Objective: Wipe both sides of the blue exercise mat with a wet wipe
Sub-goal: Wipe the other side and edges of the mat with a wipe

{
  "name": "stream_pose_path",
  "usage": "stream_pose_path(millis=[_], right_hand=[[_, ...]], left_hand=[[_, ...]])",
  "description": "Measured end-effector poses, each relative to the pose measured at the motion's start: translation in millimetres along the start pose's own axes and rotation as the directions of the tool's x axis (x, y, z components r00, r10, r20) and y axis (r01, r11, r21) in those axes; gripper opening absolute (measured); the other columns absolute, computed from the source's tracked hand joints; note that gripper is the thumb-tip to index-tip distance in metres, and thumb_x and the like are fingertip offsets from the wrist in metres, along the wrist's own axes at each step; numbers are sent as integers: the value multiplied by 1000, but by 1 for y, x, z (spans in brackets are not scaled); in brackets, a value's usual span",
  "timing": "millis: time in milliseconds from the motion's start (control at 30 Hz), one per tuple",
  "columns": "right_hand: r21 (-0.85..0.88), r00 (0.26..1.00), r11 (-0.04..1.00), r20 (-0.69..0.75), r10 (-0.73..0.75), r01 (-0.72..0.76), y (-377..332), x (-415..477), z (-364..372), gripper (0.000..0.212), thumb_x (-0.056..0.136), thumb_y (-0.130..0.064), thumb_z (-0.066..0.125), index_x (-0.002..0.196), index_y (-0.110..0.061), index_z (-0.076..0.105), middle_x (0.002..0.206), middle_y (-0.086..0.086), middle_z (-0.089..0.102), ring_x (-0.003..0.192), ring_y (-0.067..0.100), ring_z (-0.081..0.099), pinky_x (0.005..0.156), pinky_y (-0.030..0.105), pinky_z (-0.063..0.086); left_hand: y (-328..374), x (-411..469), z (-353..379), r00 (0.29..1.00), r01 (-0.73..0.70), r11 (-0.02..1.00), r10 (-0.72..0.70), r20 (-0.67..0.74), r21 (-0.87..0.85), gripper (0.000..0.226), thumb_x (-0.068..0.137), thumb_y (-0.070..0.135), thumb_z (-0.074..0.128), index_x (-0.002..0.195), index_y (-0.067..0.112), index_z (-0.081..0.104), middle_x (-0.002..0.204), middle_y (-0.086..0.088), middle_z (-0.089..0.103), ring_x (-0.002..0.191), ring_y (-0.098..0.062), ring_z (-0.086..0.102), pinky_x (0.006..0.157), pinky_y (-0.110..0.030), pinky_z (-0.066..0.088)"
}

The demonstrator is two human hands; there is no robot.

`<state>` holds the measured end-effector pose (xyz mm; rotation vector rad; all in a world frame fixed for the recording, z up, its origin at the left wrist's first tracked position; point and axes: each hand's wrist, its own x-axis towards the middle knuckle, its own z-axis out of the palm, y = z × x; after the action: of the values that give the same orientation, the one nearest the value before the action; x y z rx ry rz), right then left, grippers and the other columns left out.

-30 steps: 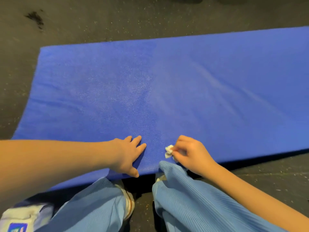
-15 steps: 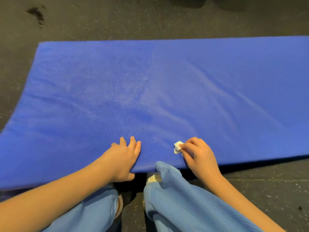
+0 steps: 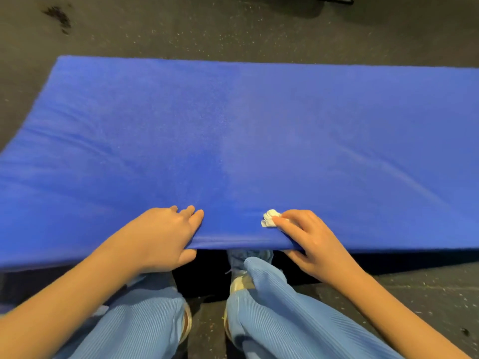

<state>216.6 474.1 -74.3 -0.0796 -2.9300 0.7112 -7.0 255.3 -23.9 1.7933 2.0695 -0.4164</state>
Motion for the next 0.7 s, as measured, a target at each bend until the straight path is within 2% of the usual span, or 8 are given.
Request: stream_pose_path(millis=[100, 200, 300, 400, 467, 533, 633, 700], right_hand=[[56, 1000, 998, 4, -29, 28, -19, 24, 1, 61, 78, -6, 52, 136, -21, 39, 119, 4, 53, 104, 21, 49, 92, 25, 38], [110, 997, 991, 30, -78, 74, -39, 43, 7, 52, 79, -15, 48, 131, -19, 44, 114, 1, 50, 97, 18, 46, 87, 15, 30], [163, 986, 982, 119, -116, 95, -51, 57, 15, 50, 79, -19, 56, 128, -17, 50, 111, 1, 50, 93, 18, 46, 80, 19, 36], [233, 964, 968, 223, -143, 90, -59, 61, 25, 57, 76, -26, 67, 129, -18, 51, 112, -1, 49, 96, 15, 45, 81, 21, 39], [302, 948, 953, 294, -123, 30, -63, 56, 28, 55, 80, -41, 65, 130, -21, 52, 117, -4, 49, 102, 13, 45, 87, 23, 41], [325, 938, 946, 323, -124, 13, -64, 50, 27, 43, 87, -43, 53, 126, -23, 58, 119, -7, 53, 106, 12, 46, 89, 25, 42], [198, 930, 970, 309, -197, 140, -50, 57, 27, 23, 89, -23, 53, 105, -26, 68, 99, -8, 65, 86, 19, 52, 71, 35, 49], [46, 956, 987, 242, -163, 157, -33, 75, 33, 23, 82, -11, 57, 91, -28, 69, 80, -5, 64, 71, 23, 50, 55, 35, 46]], left_hand=[[-20, -21, 11, 995, 76, 997, -74, -72, 27, 62, 65, 47, 39, 98, 8, 74, 92, -8, 75, 63, -22, 70, 39, -30, 53], [-31, -45, 17, 989, 128, 992, -127, -71, 4, 64, 64, 46, 39, 102, 10, 75, 96, -5, 75, 73, -20, 73, 49, -27, 57], [-40, -69, 25, 975, 217, 971, -220, -22, -98, 69, 65, 47, 38, 114, 12, 71, 111, -4, 72, 90, -22, 73, 65, -30, 58], [-43, -81, 34, 952, 307, 917, -297, 81, -255, 96, 62, 61, 18, 149, 24, 35, 153, 6, 33, 139, -18, 41, 107, -30, 38], [-38, -81, 39, 938, 326, 912, -279, 205, -249, 98, 66, 72, 19, 154, 30, 13, 161, 12, 9, 148, -11, 17, 115, -24, 22], [-32, -78, 43, 936, 305, 924, -247, 250, -230, 102, 69, 84, 21, 155, 31, 6, 162, 13, 0, 149, -9, 8, 116, -23, 19], [-39, -74, 38, 937, 322, 899, -258, 236, -297, 140, 33, 101, -12, 150, 37, 26, 157, 21, 16, 144, -5, 21, 112, -23, 26], [-50, -63, 46, 953, 303, 874, -273, 132, -380, 136, 40, 98, -20, 141, 33, 44, 146, 18, 36, 131, -6, 37, 106, -22, 32]])
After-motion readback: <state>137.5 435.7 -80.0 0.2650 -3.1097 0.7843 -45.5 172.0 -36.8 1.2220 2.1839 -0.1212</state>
